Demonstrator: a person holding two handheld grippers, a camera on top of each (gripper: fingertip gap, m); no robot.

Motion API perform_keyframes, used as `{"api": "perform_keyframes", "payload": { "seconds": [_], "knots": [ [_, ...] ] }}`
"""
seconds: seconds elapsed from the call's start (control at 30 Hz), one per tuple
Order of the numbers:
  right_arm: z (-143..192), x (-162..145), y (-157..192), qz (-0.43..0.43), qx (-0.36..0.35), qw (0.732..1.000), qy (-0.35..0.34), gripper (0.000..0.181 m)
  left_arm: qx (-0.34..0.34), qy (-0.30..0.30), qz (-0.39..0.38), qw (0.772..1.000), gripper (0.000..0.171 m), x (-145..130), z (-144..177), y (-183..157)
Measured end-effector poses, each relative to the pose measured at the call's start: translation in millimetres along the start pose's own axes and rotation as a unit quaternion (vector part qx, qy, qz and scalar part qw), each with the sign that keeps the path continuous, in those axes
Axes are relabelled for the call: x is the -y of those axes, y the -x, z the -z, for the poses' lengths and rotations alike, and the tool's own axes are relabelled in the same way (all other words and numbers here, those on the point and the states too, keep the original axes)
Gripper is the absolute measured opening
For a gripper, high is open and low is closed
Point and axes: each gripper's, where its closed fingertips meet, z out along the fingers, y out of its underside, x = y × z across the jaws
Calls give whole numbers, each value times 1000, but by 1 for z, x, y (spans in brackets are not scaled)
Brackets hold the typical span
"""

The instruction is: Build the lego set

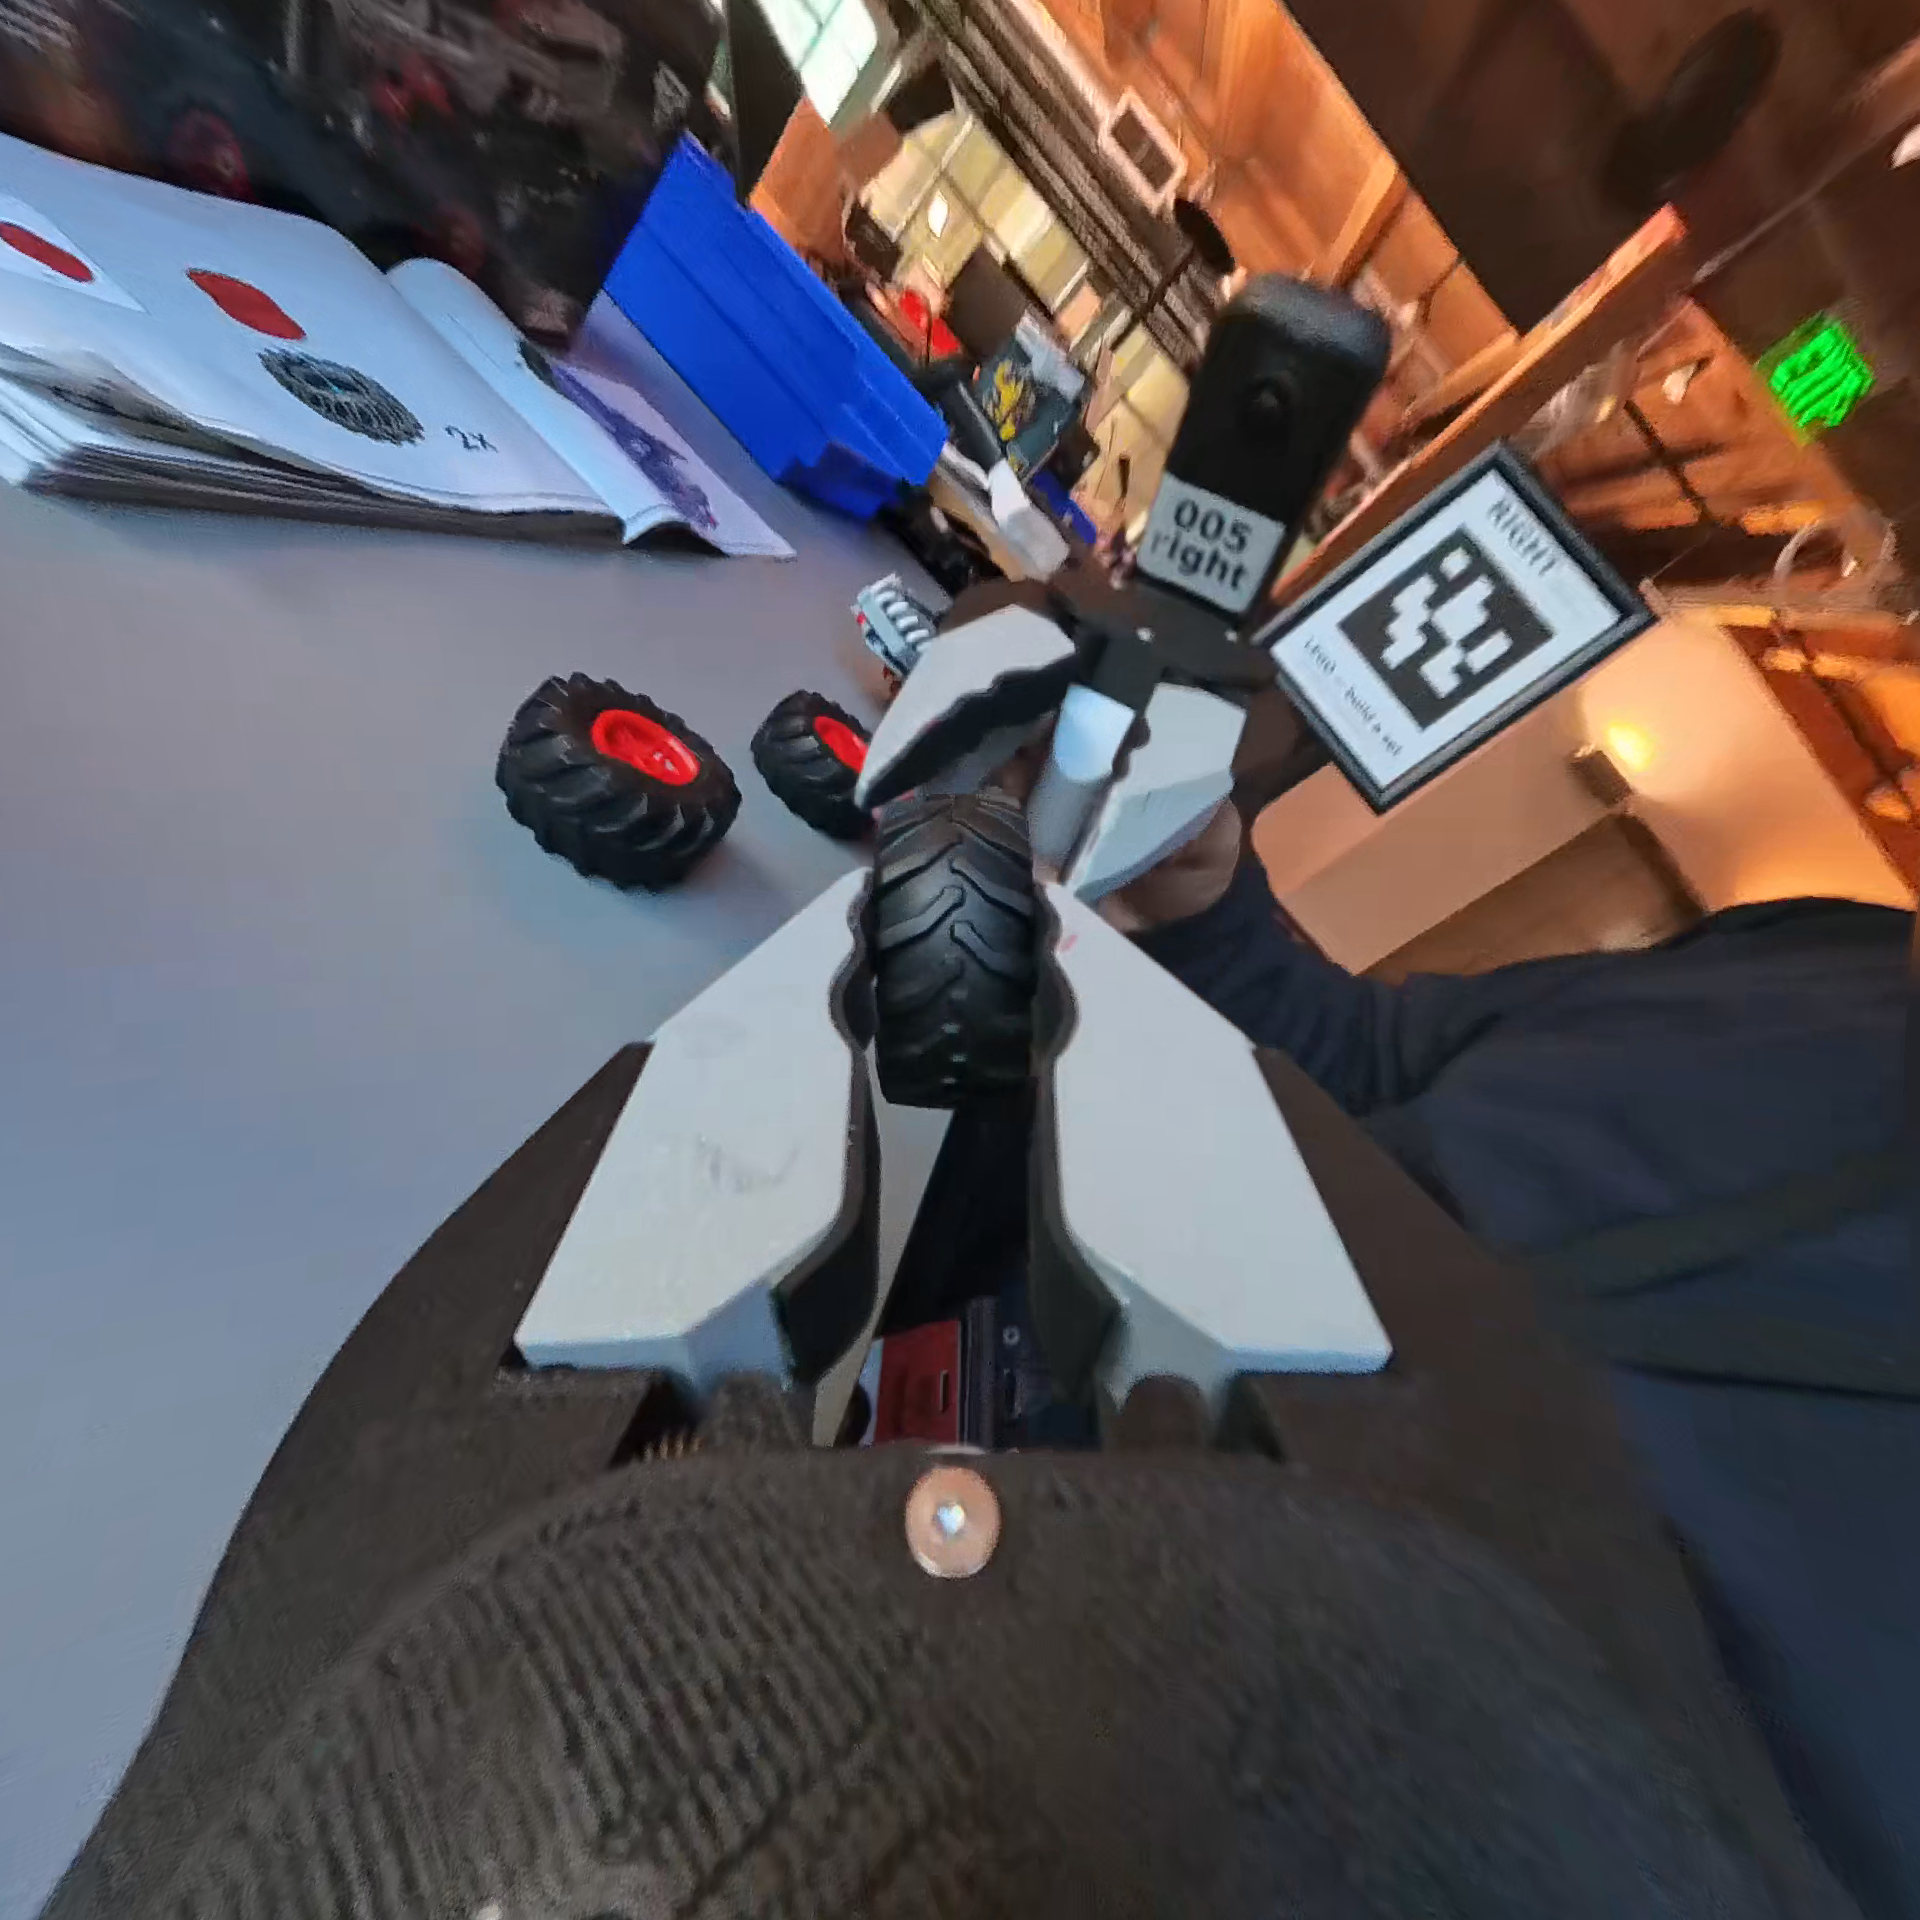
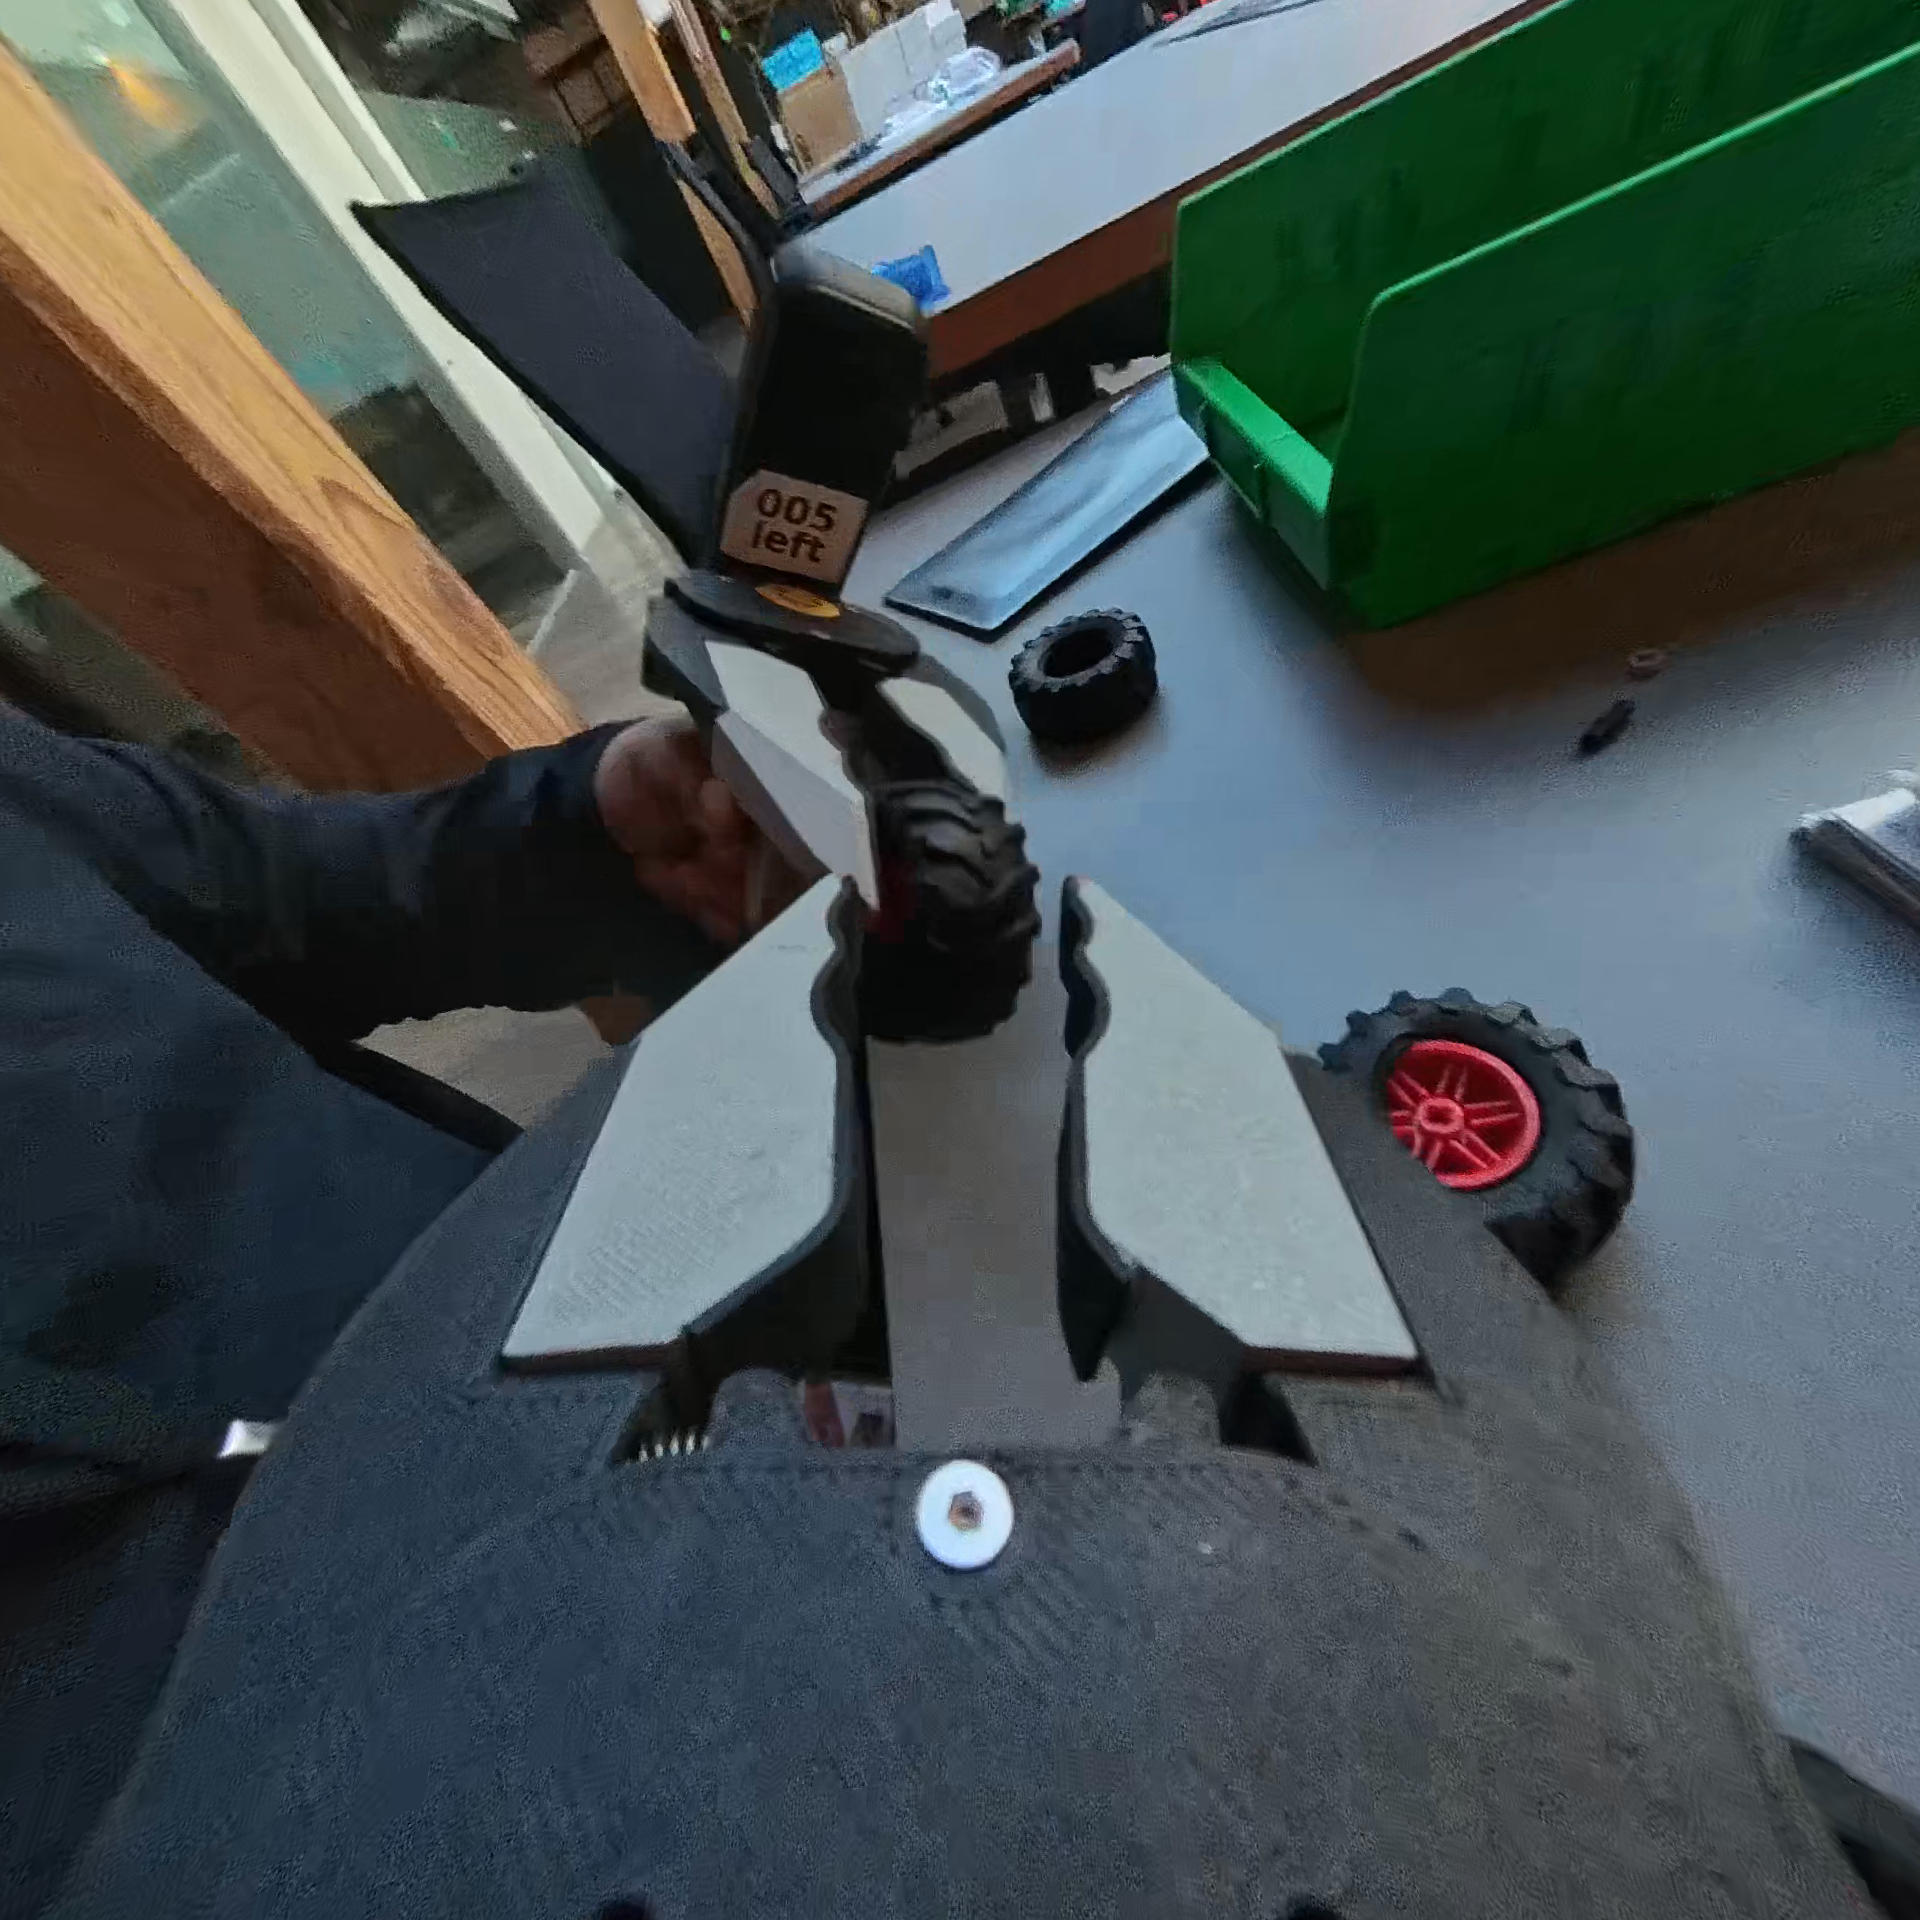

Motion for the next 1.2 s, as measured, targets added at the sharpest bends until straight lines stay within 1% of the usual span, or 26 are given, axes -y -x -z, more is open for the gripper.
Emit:
{"api": "perform_keyframes", "payload": {
  "seconds": [0.07, 0.1, 0.2, 0.27, 0.37, 0.4, 0.43, 0.47, 0.5, 0.53, 0.57, 0.6, 0.63, 0.67, 0.7, 0.73, 0.77, 0.8, 0.87, 0.9, 0.93, 0.97, 1.0, 1.1, 1.17, 1.2],
  "knots": [
    [0, 2, 3, -12, 26, 1000, -12, 22, 1, 10, -16, 1000, 24, -3, -4, -5],
    [0, -1, 1, -14, 29, 999, -7, 22, 3, 12, -17, 1000, 24, -4, -6, -6],
    [1, -2, -8, -27, 6, 1000, -10, 19, 49, 6, -35, 998, 25, -1, -7, 5],
    [4, -1, -6, -19, 9, 1000, -12, 19, 45, 0, -45, 998, 24, 1, -7, 3],
    [13, 9, -3, -8, 12, 999, -33, 22, 33, -38, -64, 997, 24, 10, -4, -3],
    [16, 13, 0, -3, 19, 999, -42, 23, 26, -54, -85, 995, 25, 15, -1, -8],
    [19, 13, 4, 2, 25, 999, -43, 24, 28, -66, -124, 990, 24, 19, 2, -13],
    [21, 11, 5, 7, 21, 999, -34, 25, 48, -66, -187, 979, 25, 21, 5, -15],
    [23, 6, 4, 14, 8, 1000, -20, 31, 93, -47, -271, 957, 25, 20, 7, -12],
    [25, 1, 2, 23, -14, 1000, -8, 40, 143, -9, -363, 921, 25, 17, 10, -7],
    [28, -4, 0, 32, -31, 999, 5, 42, 183, 47, -438, 879, 26, 9, 11, 0],
    [30, -11, -1, 40, -44, 998, 20, 41, 206, 116, -485, 842, 25, -4, 11, 10],
    [33, -18, -5, 46, -65, 996, 38, 46, 218, 184, -503, 816, 26, -19, 11, 20],
    [36, -26, -11, 57, -93, 992, 58, 53, 221, 226, -509, 801, 36, -33, 11, 25],
    [39, -34, -17, 74, -118, 987, 77, 52, 214, 247, -508, 797, 56, -44, 10, 25],
    [41, -41, -19, 91, -138, 982, 92, 52, 207, 261, -506, 796, 66, -55, 10, 22],
    [41, -48, -17, 104, -144, 979, 102, 52, 199, 277, -506, 792, 70, -68, 12, 20],
    [39, -54, -12, 113, -144, 977, 109, 51, 207, 291, -513, 780, 77, -79, 16, 22],
    [32, -65, -4, 135, -141, 973, 123, 45, 244, 308, -530, 751, 78, -91, 25, 30],
    [29, -72, -2, 146, -142, 970, 135, 43, 250, 302, -533, 750, 76, -96, 25, 30],
    [25, -76, -1, 153, -142, 968, 139, 43, 244, 290, -537, 754, 61, -100, 22, 26],
    [22, -79, 1, 149, -134, 970, 139, 39, 249, 270, -548, 751, 40, -98, 18, 23],
    [19, -82, 0, 137, -132, 971, 144, 35, 281, 255, -556, 739, 34, -90, 15, 30],
    [18, -83, -9, 112, -137, 970, 166, 38, 295, 288, -518, 749, 53, -90, 5, 39],
    [23, -84, -13, 133, -139, 963, 187, 42, 281, 288, -524, 751, 54, -88, 2, 37],
    [27, -83, -16, 144, -148, 959, 195, 42, 268, 279, -518, 763, 50, -88, 1, 33]
  ]
}}
